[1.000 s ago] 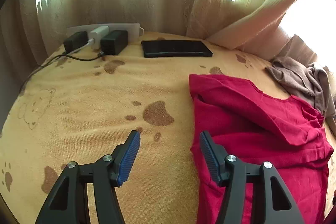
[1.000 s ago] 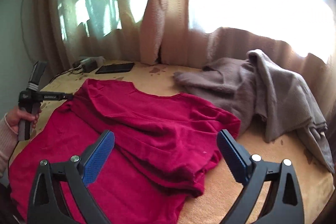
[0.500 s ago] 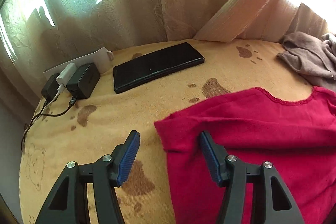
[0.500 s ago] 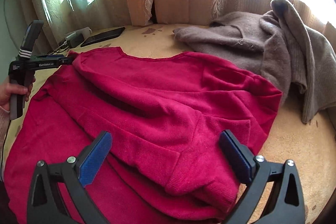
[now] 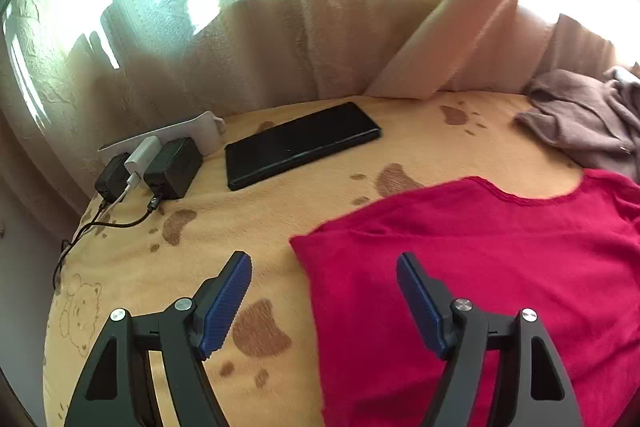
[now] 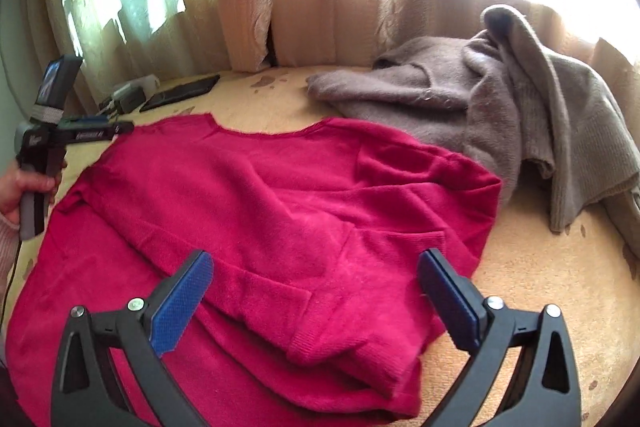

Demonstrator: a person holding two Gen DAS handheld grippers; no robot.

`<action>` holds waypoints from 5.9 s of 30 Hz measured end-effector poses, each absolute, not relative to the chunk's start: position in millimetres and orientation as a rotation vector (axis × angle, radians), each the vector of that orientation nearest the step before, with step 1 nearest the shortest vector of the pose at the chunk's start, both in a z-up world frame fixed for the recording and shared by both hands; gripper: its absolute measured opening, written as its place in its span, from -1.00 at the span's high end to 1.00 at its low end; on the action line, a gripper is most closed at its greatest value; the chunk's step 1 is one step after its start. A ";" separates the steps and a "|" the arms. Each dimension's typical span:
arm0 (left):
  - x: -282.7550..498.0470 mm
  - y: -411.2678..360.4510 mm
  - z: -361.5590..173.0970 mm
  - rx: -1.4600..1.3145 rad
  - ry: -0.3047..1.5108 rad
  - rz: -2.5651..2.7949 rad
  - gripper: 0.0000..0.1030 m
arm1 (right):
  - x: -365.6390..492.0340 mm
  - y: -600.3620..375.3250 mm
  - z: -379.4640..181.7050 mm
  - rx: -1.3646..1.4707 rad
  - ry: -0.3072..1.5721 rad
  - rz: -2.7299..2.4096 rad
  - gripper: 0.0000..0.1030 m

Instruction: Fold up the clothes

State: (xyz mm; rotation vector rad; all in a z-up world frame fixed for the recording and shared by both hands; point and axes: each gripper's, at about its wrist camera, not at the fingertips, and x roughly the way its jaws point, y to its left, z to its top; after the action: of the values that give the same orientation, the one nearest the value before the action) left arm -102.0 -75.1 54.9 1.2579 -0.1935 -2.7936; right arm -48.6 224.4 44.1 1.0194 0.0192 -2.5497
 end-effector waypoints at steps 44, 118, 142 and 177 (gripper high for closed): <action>59.1 -74.9 31.5 1.426 -0.122 -2.837 -0.89 | 42.6 168.1 33.0 1.078 0.567 -2.224 -1.00; 60.5 -82.8 16.8 1.455 0.063 -2.768 -0.99 | 99.1 194.5 56.7 0.876 0.467 -2.279 -0.99; 60.3 -83.5 16.2 1.461 0.066 -2.765 -0.99 | 226.9 148.6 36.9 0.765 0.806 -1.555 0.83; 329.9 -72.4 56.6 1.230 -0.869 -2.982 -0.99 | 157.1 265.2 111.7 0.708 0.293 -2.293 0.90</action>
State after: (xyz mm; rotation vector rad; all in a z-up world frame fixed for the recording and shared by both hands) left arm 329.9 -72.4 56.6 1.2304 -0.8689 -2.9825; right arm 157.1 265.2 111.7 0.7076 0.2926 -2.2933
